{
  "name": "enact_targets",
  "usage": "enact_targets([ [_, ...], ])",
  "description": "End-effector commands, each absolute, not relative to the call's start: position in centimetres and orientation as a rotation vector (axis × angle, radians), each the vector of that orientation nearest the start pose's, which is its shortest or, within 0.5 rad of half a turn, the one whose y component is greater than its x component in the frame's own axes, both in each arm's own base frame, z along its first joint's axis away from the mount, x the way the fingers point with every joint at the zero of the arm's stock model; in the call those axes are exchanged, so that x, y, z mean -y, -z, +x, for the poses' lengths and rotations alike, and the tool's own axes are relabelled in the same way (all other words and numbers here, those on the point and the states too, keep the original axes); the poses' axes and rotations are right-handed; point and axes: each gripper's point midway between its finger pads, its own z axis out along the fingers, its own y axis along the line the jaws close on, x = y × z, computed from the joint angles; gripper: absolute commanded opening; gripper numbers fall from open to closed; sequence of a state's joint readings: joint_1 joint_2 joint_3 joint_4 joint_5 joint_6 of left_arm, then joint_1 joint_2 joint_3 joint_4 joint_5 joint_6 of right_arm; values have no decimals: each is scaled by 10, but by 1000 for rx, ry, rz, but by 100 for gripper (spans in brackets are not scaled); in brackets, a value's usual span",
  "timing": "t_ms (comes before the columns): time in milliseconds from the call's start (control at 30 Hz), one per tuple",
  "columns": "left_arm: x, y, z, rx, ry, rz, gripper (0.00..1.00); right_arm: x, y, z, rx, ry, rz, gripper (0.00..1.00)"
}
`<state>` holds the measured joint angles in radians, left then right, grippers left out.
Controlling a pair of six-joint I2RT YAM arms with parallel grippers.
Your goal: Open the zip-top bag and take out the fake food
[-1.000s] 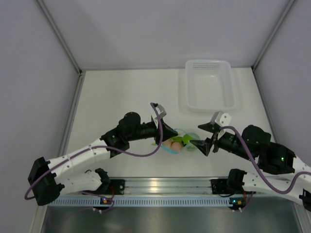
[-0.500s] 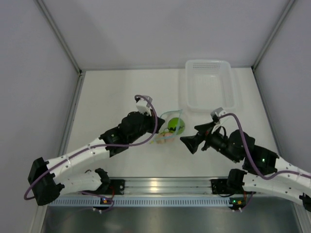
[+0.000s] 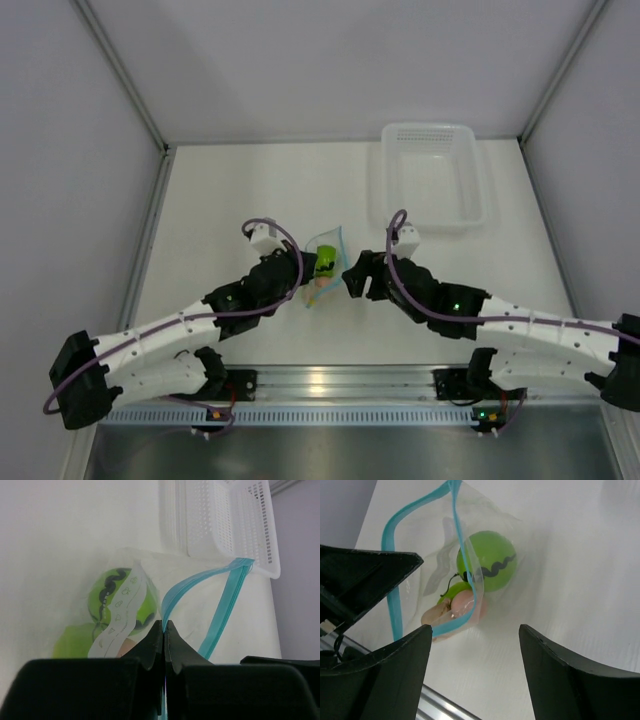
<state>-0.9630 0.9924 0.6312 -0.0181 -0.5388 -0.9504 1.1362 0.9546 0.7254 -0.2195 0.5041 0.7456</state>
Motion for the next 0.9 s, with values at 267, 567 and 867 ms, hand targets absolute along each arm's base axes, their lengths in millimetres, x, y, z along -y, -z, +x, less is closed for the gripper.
enact_targets([
  [267, 257, -206, 245, -1814, 863, -535, 0, -324, -165, 238, -2092, -717, 94, 45],
  [567, 236, -188, 251, -1781, 726, -590, 0, -278, -122, 243, -2152, -528, 108, 7],
  [867, 225, -180, 254, -1799, 614, -587, 0, -202, -82, 237, -2201, -294, 149, 1],
])
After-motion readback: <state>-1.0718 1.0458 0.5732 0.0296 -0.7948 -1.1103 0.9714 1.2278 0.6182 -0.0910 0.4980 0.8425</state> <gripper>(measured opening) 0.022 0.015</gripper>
